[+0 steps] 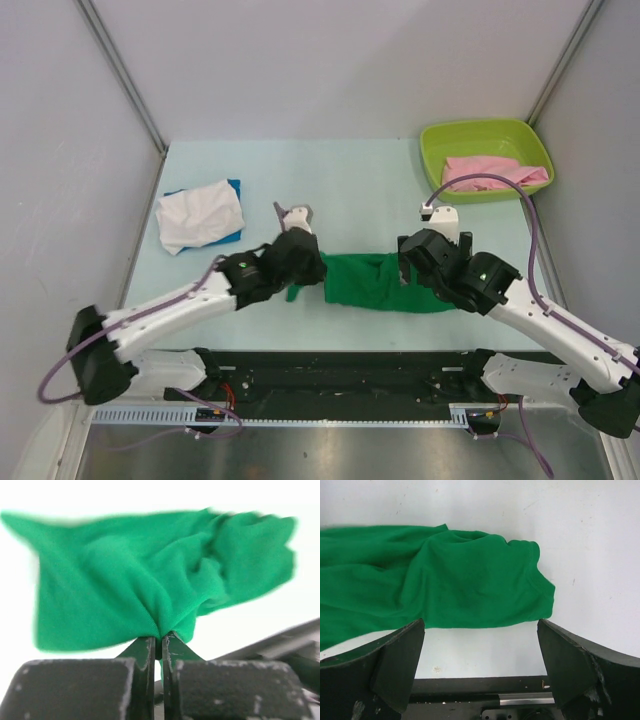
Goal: Fold and stack the t-shirts
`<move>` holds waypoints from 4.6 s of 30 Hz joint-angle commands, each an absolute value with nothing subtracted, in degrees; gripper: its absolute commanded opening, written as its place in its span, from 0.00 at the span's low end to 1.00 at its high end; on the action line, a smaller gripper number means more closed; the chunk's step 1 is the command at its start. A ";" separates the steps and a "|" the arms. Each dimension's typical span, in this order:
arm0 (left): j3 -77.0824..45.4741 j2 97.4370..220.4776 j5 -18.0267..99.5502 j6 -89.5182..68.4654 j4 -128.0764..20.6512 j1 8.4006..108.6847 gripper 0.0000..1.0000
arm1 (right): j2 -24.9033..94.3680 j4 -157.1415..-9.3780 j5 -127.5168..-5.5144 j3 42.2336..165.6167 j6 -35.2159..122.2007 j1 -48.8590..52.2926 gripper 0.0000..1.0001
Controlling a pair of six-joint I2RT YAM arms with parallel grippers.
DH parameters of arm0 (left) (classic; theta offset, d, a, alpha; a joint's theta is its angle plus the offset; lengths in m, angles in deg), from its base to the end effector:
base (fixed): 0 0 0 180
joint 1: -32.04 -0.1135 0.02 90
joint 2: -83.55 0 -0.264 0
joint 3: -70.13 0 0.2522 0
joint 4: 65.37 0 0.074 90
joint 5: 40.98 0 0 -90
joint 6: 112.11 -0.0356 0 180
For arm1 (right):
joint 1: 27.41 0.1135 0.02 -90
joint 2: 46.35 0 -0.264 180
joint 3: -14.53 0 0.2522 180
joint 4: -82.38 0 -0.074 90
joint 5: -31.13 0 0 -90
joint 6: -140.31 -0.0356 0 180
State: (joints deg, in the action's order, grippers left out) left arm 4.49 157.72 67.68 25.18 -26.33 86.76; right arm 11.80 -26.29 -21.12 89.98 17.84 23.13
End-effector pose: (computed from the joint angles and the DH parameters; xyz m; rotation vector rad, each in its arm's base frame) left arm 0.1653 -0.2139 0.2506 0.0028 2.3967 -0.4743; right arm 0.1322 0.1263 0.3301 -0.1069 2.2643 -0.0922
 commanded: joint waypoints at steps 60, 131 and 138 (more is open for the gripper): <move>0.83 161.68 59.74 15.07 -13.73 88.29 0.77 | 25.37 -38.50 -33.38 77.60 15.42 27.17 1.00; 6.37 135.78 69.68 17.18 -6.44 86.10 0.00 | 26.89 -47.50 -31.30 71.07 11.55 22.16 0.00; -9.88 131.28 70.56 14.64 0.06 86.10 0.00 | 12.92 -33.07 -20.21 90.46 14.44 26.46 0.00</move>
